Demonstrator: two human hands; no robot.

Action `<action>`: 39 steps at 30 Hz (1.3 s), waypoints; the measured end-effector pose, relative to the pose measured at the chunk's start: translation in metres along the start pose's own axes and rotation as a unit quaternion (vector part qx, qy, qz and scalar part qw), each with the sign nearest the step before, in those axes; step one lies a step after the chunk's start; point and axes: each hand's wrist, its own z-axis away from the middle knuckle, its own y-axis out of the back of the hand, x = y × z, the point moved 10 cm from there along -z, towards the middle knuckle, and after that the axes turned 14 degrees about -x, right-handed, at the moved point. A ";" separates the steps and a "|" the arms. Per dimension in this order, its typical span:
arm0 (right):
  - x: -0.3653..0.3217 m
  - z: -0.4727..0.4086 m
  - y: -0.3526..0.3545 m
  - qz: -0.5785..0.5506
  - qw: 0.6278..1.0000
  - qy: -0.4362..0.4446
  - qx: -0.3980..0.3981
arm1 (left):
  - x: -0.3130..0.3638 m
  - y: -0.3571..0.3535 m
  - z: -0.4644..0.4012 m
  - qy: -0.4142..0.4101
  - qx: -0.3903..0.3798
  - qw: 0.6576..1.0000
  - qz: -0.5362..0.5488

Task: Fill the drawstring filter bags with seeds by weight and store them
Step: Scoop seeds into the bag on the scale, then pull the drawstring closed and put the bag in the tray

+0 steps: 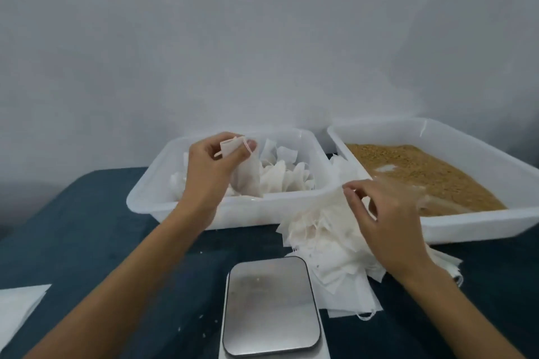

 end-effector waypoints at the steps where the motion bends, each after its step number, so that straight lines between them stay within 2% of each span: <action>1: 0.000 0.002 -0.004 -0.011 1.000 0.001 -0.008 | -0.001 -0.001 -0.020 0.005 -0.002 1.000 -0.013; 6: -0.006 0.008 -0.014 -0.027 0.998 0.041 -0.046 | -0.034 -0.034 -0.122 0.035 -0.020 0.992 -0.123; 11: 0.010 0.009 0.004 -0.002 0.999 0.036 0.005 | -0.098 -0.070 -0.191 0.106 -0.045 0.945 -0.307; 14: 0.037 0.005 0.024 0.025 0.998 -0.022 0.049 | -0.139 -0.080 -0.212 0.176 -0.079 0.898 -0.395; 19: 0.081 0.007 0.045 0.014 0.986 -0.140 0.093 | -0.174 -0.093 -0.218 0.240 -0.127 0.842 -0.467; 21: 0.090 0.008 0.046 0.010 0.982 -0.168 0.087 | -0.176 -0.097 -0.219 0.248 -0.126 0.843 -0.461; 24: 0.103 0.011 0.052 -0.002 0.974 -0.202 0.105 | -0.163 -0.102 -0.215 0.252 -0.116 0.863 -0.422; 28: 0.115 0.016 0.064 -0.010 0.964 -0.224 0.145 | -0.109 -0.113 -0.202 0.150 -0.080 0.887 -0.429; 31: 0.117 0.016 0.063 -0.005 0.962 -0.229 0.149 | -0.054 -0.132 -0.157 0.018 -0.064 0.891 -0.449; 34: 0.118 0.016 0.063 -0.004 0.961 -0.233 0.150 | -0.004 -0.154 -0.083 -0.125 -0.087 0.896 -0.417; 36: 0.118 0.016 0.064 -0.002 0.960 -0.232 0.154 | 0.015 -0.177 -0.028 -0.187 -0.159 0.871 -0.425; 39: 0.117 0.016 0.063 0.007 0.959 -0.237 0.152 | 0.006 -0.212 0.034 -0.215 -0.280 0.791 -0.499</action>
